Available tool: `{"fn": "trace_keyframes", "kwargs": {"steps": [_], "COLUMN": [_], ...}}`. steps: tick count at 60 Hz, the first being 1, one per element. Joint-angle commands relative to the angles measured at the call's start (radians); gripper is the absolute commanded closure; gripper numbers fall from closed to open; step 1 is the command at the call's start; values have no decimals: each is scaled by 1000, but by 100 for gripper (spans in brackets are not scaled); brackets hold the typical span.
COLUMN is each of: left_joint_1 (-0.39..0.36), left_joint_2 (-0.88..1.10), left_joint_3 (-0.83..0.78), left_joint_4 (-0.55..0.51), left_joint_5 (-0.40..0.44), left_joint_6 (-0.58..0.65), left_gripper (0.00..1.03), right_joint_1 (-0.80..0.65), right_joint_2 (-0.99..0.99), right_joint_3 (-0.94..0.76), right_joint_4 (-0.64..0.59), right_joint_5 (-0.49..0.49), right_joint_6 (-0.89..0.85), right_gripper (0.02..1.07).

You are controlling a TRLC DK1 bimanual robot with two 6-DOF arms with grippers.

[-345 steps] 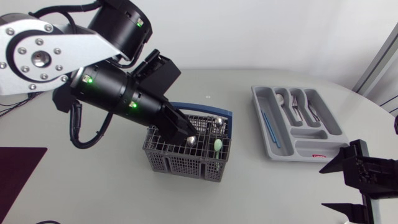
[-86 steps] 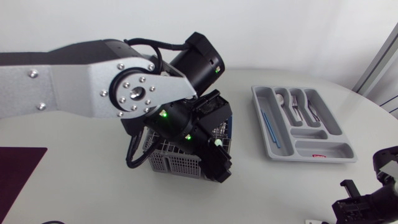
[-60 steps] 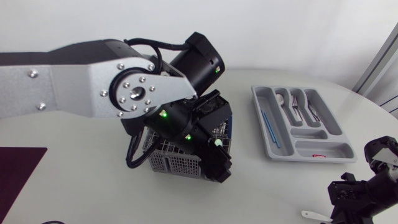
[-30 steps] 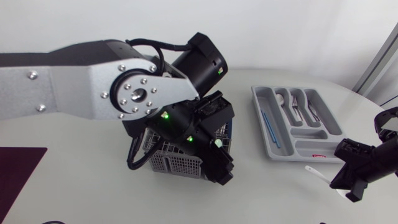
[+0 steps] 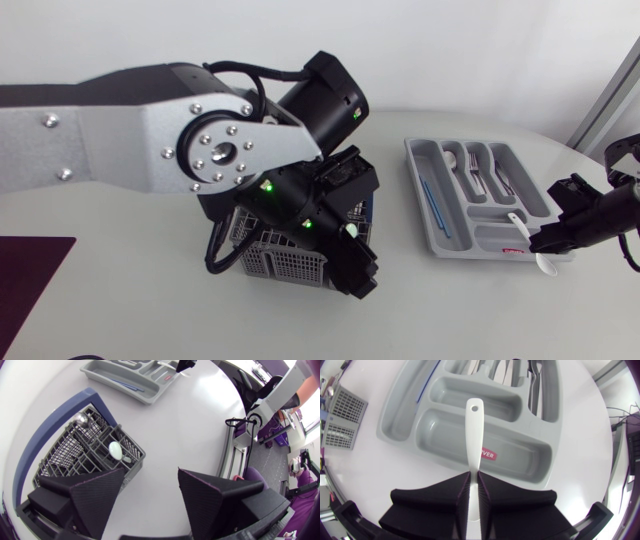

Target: Unload the cutlery basket into the drawer organizer.

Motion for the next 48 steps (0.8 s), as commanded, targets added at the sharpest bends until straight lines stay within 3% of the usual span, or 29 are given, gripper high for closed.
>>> {"fn": "trace_keyframes", "kwargs": {"steps": [1, 39, 44, 48], "left_joint_1": [-9, -14, -14, -12], "left_joint_2": [16, 20, 19, 19], "left_joint_3": [25, 20, 19, 17], "left_joint_4": [-4, -3, -3, -3], "left_joint_5": [-6, -6, -6, -6], "left_joint_6": [-15, -14, -15, -14], "left_gripper": [17, 17, 17, 17], "right_joint_1": [3, -26, -23, -16], "right_joint_2": [26, 20, 51, 60], "right_joint_3": [32, 34, 83, 87], "right_joint_4": [6, 85, -12, -26], "right_joint_5": [-7, -39, -45, -54], "right_joint_6": [102, 484, 481, 462], "right_gripper": [101, 100, 86, 86]}}
